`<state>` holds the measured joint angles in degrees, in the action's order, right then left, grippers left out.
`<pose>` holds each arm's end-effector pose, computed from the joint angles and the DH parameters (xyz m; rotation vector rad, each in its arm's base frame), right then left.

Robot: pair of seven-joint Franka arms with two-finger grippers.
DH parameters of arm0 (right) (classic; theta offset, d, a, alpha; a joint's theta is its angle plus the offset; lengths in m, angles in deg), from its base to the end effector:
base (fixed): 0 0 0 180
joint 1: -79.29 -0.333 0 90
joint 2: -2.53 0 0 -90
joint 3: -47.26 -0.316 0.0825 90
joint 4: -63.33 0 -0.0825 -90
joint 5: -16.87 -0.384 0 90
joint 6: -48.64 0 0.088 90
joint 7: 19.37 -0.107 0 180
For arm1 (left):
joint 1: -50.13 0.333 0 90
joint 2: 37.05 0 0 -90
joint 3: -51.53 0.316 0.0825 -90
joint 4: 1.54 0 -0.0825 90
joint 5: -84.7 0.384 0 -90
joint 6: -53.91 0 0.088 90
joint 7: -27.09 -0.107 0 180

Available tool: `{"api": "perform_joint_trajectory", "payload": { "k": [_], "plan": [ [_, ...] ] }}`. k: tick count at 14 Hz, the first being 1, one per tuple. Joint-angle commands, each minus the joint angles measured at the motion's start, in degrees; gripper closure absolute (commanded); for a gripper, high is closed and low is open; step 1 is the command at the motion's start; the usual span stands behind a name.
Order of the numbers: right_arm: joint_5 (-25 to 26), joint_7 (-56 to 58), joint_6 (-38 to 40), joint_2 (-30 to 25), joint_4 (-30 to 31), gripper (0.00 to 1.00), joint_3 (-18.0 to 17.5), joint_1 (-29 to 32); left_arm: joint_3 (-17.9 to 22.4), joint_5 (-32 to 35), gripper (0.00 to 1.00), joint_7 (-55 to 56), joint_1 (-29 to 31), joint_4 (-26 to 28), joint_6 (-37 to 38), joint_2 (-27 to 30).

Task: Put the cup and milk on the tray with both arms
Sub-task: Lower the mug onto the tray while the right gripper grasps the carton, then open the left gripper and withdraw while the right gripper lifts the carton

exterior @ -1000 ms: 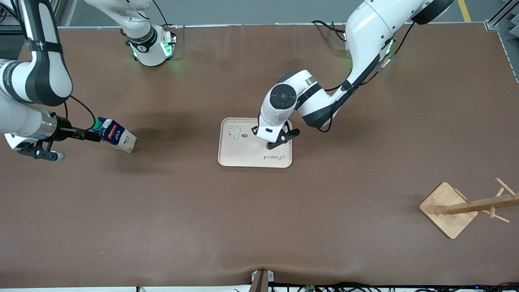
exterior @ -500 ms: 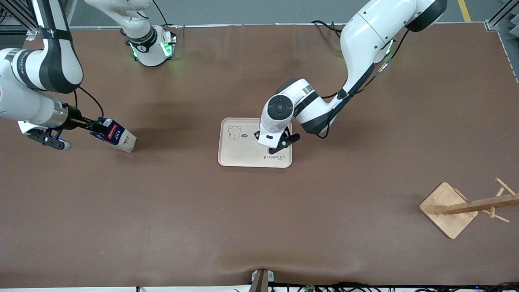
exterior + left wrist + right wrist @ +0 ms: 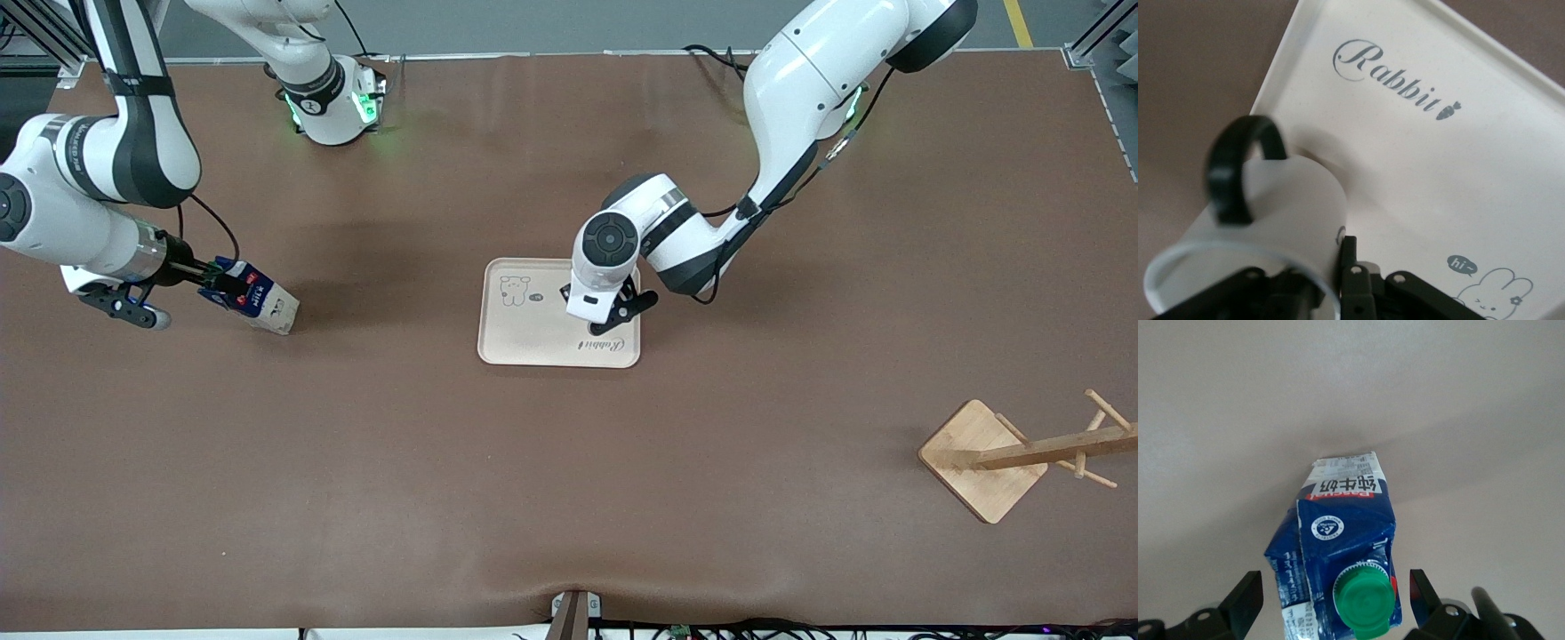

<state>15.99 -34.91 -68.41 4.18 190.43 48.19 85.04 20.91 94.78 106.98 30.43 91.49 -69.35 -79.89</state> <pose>0.5038 -0.0581 0.3479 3.0608 -0.6145 -0.3204 0.4698 -0.4864 0.2217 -3.0096 -0.7833 0.3850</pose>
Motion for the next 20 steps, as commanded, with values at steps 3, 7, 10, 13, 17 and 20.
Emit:
{"api": "perform_joint_trajectory", "payload": {
  "k": [3, 7, 10, 13, 17, 20],
  "plan": [
    [0.17, -1.25, -1.16, -1.56, 2.54, 0.67, -0.13, -0.04, 0.30, 0.99, 0.00, 0.27, -0.35, -2.85, 2.84, -0.59],
    [0.17, -1.43, 7.58, -1.56, -4.37, 0.87, -0.22, -0.83, 0.30, 0.91, 0.00, -3.66, 0.53, -12.69, 14.33, 0.64],
    [0.17, -1.43, 19.12, 0.19, -16.33, 0.87, -0.22, -4.34, 0.12, 0.47, 0.00, -14.10, 5.18, -13.41, 19.62, 6.86],
    [0.09, -0.82, 21.08, 3.78, -22.05, 0.87, -0.22, -8.12, -0.05, 0.47, 0.00, -23.52, 9.84, -13.41, 24.98, 12.93],
    [-2.63, -3.87, 21.17, 8.97, -29.26, 0.86, -0.22, -17.16, -0.14, 0.38, 0.00, -33.99, 17.04, -13.32, 30.08, 19.79],
    [-6.41, -13.79, 21.08, 12.58, -32.52, 0.85, -0.22, -22.96, -0.23, 0.82, 0.00, -41.97, 22.75, -13.32, 33.95, 24.01]
  ]
}}
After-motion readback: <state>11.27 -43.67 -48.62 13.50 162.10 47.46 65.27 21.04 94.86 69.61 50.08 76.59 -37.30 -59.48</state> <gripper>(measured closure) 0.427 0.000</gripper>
